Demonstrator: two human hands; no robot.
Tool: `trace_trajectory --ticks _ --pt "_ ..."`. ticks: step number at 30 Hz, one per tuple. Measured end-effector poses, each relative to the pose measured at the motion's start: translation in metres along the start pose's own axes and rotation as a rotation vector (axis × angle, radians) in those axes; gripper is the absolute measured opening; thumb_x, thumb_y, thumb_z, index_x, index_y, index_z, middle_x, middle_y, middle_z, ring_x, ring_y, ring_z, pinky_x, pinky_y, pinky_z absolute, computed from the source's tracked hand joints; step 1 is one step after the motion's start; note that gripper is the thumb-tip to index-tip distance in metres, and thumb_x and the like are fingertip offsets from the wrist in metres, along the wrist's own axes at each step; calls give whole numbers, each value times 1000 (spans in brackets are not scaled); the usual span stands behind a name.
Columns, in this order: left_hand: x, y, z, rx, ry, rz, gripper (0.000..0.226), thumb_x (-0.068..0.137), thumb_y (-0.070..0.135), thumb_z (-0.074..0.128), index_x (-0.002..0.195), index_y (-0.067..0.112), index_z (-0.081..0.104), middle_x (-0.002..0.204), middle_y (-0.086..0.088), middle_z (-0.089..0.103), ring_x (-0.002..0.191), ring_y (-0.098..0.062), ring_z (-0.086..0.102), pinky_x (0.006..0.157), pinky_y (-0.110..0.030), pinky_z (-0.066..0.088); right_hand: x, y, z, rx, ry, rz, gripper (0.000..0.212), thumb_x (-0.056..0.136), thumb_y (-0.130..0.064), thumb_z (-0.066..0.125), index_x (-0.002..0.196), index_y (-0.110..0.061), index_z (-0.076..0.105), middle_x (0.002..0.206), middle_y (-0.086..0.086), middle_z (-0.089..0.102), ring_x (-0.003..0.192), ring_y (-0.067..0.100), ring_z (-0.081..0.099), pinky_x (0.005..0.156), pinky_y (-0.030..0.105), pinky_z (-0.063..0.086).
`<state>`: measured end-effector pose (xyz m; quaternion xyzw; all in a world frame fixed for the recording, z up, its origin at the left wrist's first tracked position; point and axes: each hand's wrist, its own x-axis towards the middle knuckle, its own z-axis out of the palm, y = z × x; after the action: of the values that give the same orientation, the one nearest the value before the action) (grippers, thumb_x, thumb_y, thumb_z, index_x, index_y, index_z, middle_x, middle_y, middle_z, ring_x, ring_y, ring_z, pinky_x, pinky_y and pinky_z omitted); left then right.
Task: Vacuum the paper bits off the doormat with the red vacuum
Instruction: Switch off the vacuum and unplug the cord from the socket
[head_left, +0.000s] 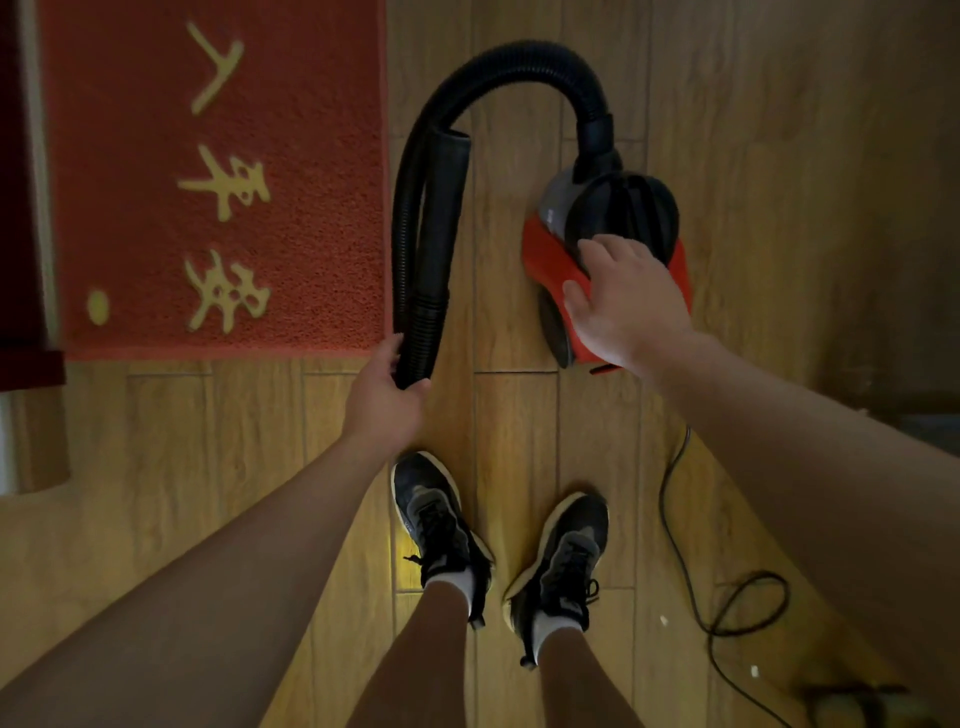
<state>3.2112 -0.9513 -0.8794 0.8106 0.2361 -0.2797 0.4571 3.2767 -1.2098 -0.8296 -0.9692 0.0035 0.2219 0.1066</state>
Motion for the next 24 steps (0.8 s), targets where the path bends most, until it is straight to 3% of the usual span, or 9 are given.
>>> trace_trajectory --ticks 5,9,13,18,21,24 --pt "-19 -6 15 43 -53 65 59 94 1 65 145 25 49 127 3 62 116 -11 56 101 -25 41 -15 18 5 15 2 -11 50 102 -35 44 142 -5 48 144 13 51 136 31 42 113 40 33" --pt "-32 -17 32 92 -65 82 59 94 1 64 146 24 49 136 2 55 125 -11 50 108 -27 37 -24 37 7 1 2 -5 50 102 -35 43 141 -5 47 142 13 52 134 31 43 111 40 34" --pt "-48 -24 51 161 -28 124 52 92 -6 62 138 18 56 128 3 55 116 -7 47 95 -16 32 -34 59 11 10 10 -13 52 102 -36 42 144 -5 46 142 13 52 133 30 45 110 39 34" --pt "-61 -35 72 214 -73 222 47 89 -7 62 116 31 56 119 6 60 112 -13 53 92 -28 39 -45 78 16 46 -1 -21 51 103 -34 42 144 -3 46 144 14 51 133 32 45 110 40 35" --pt "-65 -34 83 294 -103 250 46 87 -7 61 117 28 56 118 4 58 110 -18 53 90 -38 45 -48 85 13 55 5 -31 52 103 -35 42 145 -4 45 146 13 49 135 31 43 111 39 34" --pt "-66 -31 90 393 -148 253 48 86 -9 59 115 30 55 118 5 51 109 -14 46 92 -35 41 -47 90 8 64 15 -48 53 103 -36 41 147 -6 43 150 11 46 137 29 42 113 38 34"
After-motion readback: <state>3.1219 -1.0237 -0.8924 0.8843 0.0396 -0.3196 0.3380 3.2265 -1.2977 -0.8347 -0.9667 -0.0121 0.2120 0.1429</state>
